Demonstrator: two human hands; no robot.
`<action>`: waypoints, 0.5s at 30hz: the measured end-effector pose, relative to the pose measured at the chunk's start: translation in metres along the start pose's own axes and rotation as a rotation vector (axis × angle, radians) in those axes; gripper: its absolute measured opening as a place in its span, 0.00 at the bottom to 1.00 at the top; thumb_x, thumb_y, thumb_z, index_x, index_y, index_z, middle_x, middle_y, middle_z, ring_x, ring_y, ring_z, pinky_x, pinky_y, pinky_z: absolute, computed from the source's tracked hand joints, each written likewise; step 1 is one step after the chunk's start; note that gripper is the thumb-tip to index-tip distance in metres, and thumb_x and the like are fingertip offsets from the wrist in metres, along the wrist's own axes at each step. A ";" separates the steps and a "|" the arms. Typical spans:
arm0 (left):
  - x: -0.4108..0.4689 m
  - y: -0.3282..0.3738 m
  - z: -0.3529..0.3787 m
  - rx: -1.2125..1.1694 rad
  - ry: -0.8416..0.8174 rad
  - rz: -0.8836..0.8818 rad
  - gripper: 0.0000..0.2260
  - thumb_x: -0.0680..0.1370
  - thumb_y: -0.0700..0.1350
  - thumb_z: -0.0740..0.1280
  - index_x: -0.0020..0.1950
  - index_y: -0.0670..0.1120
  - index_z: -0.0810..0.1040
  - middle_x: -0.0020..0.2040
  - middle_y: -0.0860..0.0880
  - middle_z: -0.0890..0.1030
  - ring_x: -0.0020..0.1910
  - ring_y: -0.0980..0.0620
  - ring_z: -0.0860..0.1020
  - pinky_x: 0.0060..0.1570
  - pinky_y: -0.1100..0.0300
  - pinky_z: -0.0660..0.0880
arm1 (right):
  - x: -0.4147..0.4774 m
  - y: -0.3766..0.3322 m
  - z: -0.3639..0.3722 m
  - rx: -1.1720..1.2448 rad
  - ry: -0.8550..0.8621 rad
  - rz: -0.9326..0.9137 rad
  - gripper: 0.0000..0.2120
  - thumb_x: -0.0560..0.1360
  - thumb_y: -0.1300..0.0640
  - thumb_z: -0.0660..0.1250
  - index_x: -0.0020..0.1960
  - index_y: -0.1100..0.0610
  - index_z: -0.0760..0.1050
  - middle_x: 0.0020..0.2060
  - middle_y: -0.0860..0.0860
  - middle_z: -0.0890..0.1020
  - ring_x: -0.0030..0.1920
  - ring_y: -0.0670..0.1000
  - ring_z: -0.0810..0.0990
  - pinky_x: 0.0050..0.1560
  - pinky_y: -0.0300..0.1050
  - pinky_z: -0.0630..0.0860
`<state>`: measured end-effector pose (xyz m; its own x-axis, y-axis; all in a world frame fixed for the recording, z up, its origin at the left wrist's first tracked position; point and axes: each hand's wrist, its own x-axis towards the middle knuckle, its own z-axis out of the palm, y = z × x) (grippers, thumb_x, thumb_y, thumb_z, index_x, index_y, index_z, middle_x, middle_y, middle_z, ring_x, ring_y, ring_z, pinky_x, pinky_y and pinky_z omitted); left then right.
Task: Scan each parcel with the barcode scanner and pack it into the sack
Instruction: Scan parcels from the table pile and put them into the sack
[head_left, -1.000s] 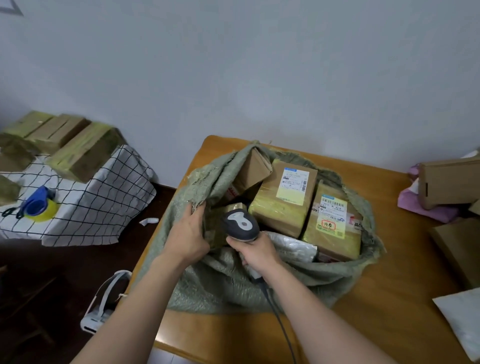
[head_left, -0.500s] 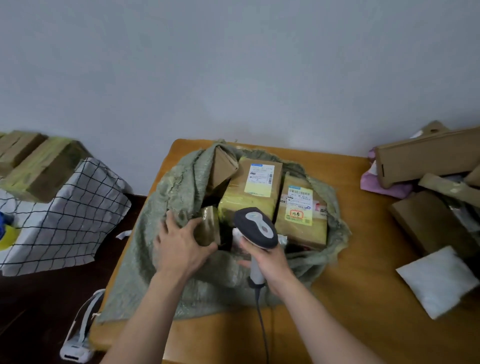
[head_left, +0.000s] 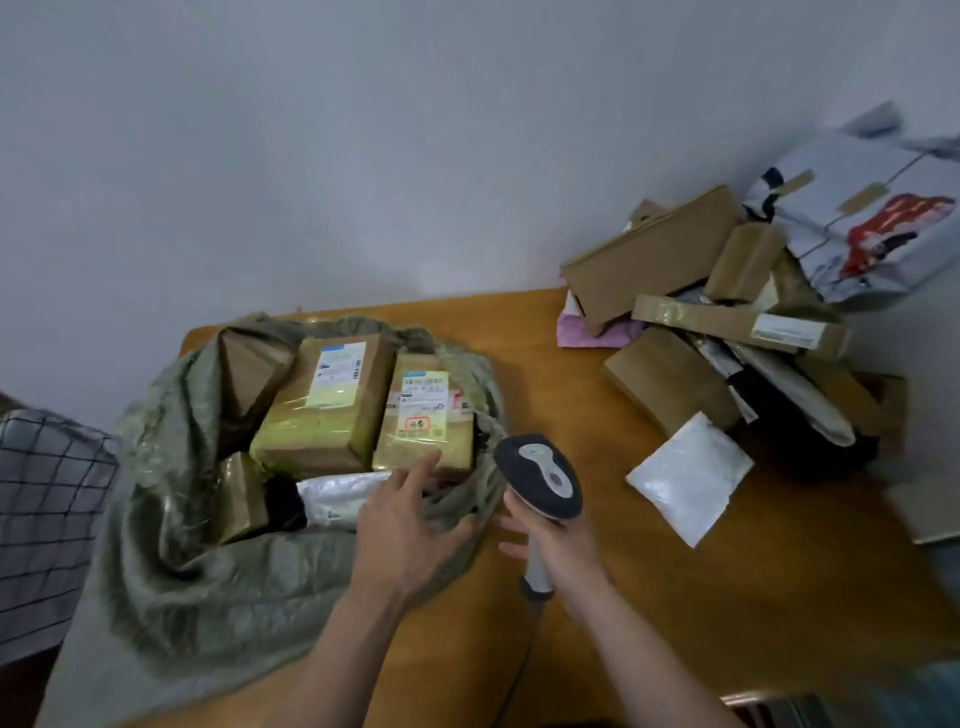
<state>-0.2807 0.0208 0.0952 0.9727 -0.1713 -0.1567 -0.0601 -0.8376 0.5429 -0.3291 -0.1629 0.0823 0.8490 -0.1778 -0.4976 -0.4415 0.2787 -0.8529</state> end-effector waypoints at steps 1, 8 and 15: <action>0.001 0.015 0.009 0.003 -0.012 0.014 0.41 0.67 0.68 0.67 0.79 0.55 0.69 0.64 0.50 0.80 0.62 0.46 0.78 0.58 0.47 0.78 | -0.002 -0.002 -0.017 0.013 0.017 -0.003 0.13 0.76 0.53 0.75 0.57 0.44 0.77 0.55 0.48 0.85 0.55 0.52 0.86 0.55 0.55 0.84; 0.014 0.115 0.091 0.030 -0.171 0.075 0.38 0.70 0.66 0.72 0.77 0.54 0.69 0.68 0.51 0.77 0.66 0.49 0.75 0.63 0.52 0.75 | 0.005 -0.002 -0.141 0.077 0.195 0.008 0.22 0.74 0.56 0.77 0.66 0.56 0.77 0.58 0.54 0.83 0.55 0.53 0.85 0.41 0.46 0.84; 0.039 0.181 0.180 -0.043 -0.354 -0.015 0.30 0.76 0.56 0.74 0.76 0.59 0.68 0.68 0.50 0.76 0.65 0.52 0.75 0.53 0.62 0.70 | 0.003 0.004 -0.251 0.087 0.268 0.080 0.08 0.76 0.54 0.76 0.48 0.47 0.77 0.53 0.54 0.85 0.49 0.49 0.84 0.45 0.45 0.85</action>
<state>-0.2936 -0.2308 0.0393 0.8352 -0.3343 -0.4367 -0.0296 -0.8203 0.5712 -0.4012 -0.3994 0.0379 0.7001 -0.3922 -0.5967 -0.4675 0.3799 -0.7982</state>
